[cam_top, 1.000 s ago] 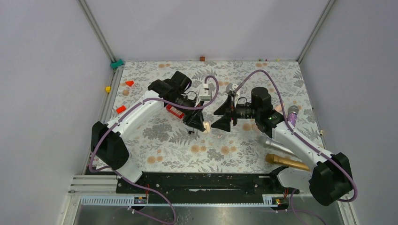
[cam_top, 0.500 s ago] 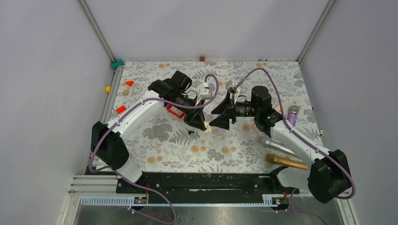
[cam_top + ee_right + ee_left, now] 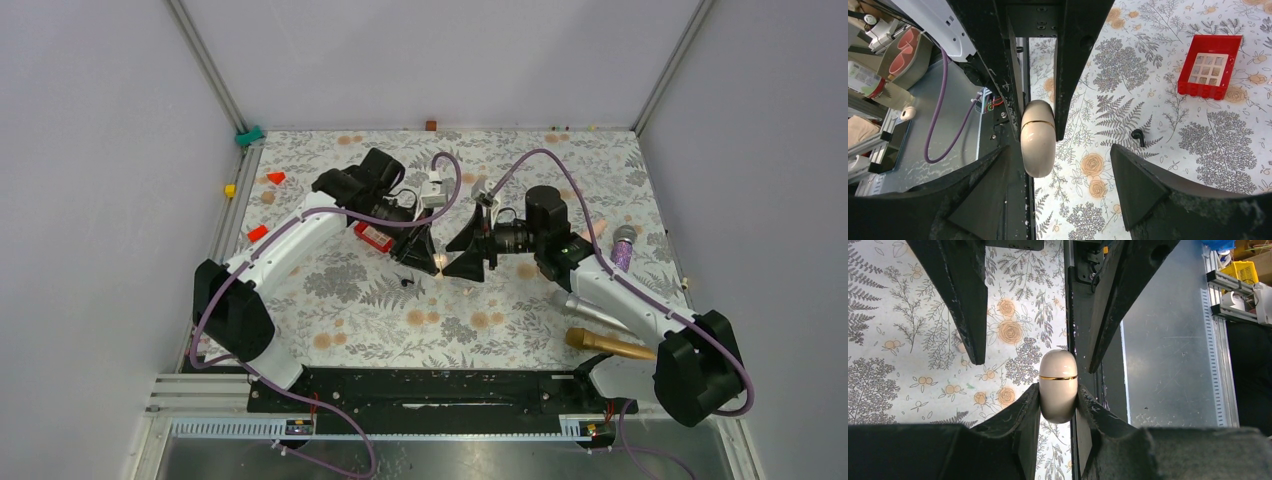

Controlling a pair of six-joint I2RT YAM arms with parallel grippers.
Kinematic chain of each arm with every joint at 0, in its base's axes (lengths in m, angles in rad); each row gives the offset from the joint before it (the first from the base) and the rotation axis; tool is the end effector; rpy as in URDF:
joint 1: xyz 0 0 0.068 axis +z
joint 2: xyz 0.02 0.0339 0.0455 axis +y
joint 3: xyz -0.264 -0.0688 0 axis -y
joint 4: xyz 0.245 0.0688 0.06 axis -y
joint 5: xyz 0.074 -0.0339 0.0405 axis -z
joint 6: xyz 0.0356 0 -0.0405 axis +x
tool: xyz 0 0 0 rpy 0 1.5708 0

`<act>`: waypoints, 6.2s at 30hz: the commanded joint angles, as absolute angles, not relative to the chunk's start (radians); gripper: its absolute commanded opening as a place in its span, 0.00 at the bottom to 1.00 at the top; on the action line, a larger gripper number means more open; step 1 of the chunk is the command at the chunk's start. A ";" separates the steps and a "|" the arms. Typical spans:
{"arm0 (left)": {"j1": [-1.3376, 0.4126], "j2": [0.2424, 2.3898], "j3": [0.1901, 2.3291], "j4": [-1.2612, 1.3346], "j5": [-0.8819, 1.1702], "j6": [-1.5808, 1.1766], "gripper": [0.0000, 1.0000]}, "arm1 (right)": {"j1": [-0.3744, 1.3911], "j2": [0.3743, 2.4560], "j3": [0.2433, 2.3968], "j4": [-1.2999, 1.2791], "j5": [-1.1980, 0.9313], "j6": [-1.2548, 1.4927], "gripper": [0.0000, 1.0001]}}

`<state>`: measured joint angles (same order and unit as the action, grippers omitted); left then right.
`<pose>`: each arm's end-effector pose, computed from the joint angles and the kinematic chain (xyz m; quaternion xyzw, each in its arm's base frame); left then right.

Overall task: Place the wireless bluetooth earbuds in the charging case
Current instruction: Open the charging case, then pick up the earbud from the center of the board.

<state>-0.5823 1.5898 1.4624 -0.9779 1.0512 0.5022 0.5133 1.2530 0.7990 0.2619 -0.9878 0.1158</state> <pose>0.2476 -0.2000 0.3239 0.5335 0.6612 -0.4958 0.1798 0.2257 0.1614 0.2929 -0.4297 0.6065 0.5211 0.4194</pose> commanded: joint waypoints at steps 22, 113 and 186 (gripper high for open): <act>-0.536 1.476 1.451 -0.930 1.117 0.519 0.00 | 0.440 1.115 0.886 0.090 -0.844 -0.072 0.86; 0.131 0.885 0.964 -0.565 1.229 0.420 0.00 | 0.810 1.758 1.090 -0.470 0.139 -0.598 0.95; 0.156 0.898 0.949 -0.558 1.272 0.416 0.00 | 0.879 1.818 1.186 -0.466 0.273 -0.475 0.99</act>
